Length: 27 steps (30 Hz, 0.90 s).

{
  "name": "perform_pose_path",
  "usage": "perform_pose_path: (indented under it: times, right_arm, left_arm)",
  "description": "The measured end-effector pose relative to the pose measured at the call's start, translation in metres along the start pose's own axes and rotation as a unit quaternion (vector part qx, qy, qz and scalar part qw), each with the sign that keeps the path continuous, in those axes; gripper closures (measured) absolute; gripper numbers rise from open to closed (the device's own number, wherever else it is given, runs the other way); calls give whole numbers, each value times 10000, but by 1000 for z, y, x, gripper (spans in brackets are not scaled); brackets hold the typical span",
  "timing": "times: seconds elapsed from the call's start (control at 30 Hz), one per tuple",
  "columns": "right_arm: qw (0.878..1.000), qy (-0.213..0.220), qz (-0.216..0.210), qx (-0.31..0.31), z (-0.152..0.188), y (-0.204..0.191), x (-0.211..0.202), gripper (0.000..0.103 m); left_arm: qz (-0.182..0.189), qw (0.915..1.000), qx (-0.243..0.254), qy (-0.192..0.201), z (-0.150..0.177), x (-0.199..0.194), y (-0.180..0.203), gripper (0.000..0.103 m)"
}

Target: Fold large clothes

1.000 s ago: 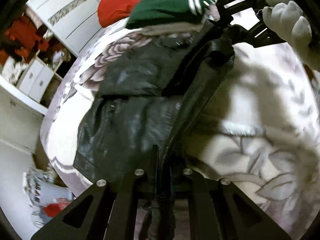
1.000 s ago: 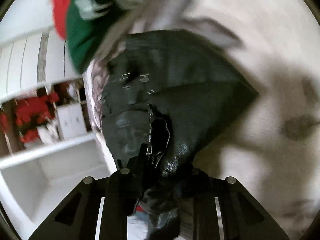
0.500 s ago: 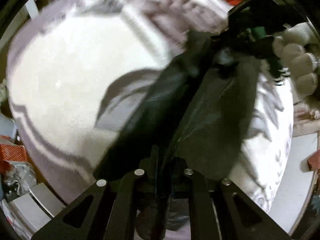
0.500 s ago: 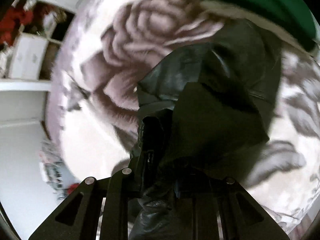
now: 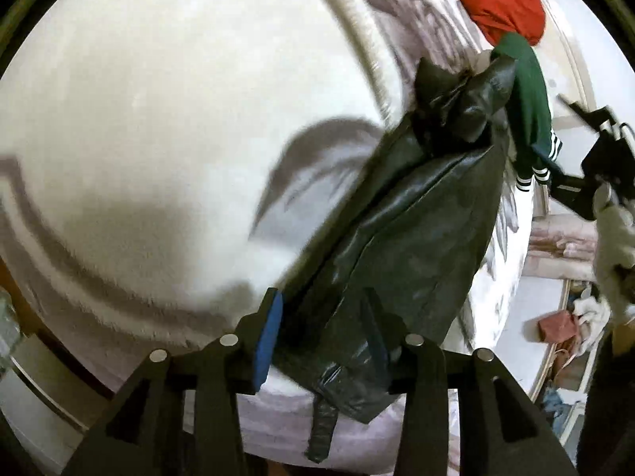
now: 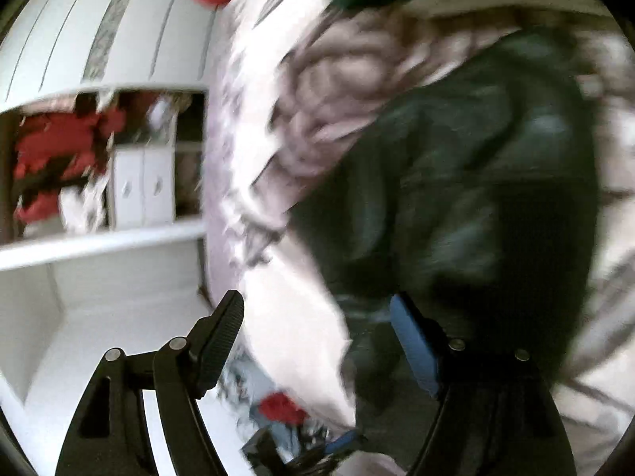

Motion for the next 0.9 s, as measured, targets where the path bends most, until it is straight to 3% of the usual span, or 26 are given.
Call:
perform_pose_path:
  times: [0.03, 0.07, 0.13, 0.2, 0.3, 0.33, 0.43, 0.5, 0.6, 0.7, 0.77, 0.8, 0.9]
  right_arm:
    - [9998, 87, 133, 92, 1, 8, -3, 30]
    - [9998, 90, 184, 63, 3, 11, 1, 53]
    - [9991, -211, 370, 43, 11, 6, 30, 80]
    - [9976, -544, 369, -207, 17, -6, 69, 80]
    - [9886, -621, 1151, -746, 8, -17, 134, 81]
    - [9885, -812, 1085, -671, 2, -13, 148, 81]
    - [9910, -1183, 356, -523, -9, -11, 122, 74]
    - [9954, -767, 72, -576, -15, 4, 67, 28]
    - [9965, 21, 620, -562, -31, 56, -5, 25]
    - [9928, 143, 1162, -238, -52, 122, -25, 25]
    - [9955, -121, 937, 10, -63, 154, -8, 25]
    - [9970, -184, 751, -22, -69, 162, 5, 25]
    - [9993, -375, 55, -62, -84, 171, 48, 19]
  left_arm:
    - [-18, 10000, 48, 49, -4, 0, 4, 64]
    - [-44, 9999, 112, 117, -9, 2, 11, 64]
    - [-153, 9995, 221, 141, -19, 7, 18, 64]
    - [-337, 9986, 381, 120, -26, 16, 25, 63]
    - [-519, 9971, 549, 75, -36, 24, 34, 63]
    - [-525, 9969, 581, 95, -35, 27, 39, 63]
    - [-521, 9972, 502, 195, -34, 32, 42, 63]
    - [-645, 9970, 372, 212, -29, 40, 40, 63]
    - [-906, 9940, 359, 506, -29, 45, 44, 63]
    - [-1226, 9886, 478, 727, -33, 53, 50, 62]
    - [-1481, 9844, 544, 783, -38, 56, 52, 17]
    - [-1567, 9825, 602, 802, -40, 57, 54, 12]
    - [-1813, 9758, 782, 935, -45, 58, 60, 12]
Point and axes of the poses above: each gripper's, at about its wrist camera, not at the fingertips, and x roughly the way its jaws point, y to its right, z to its underside, the point moved 3 cm from there along x, roughly the way its jaws point, and after that the axes turned 12 degrees about z, right-handed, at the moved point
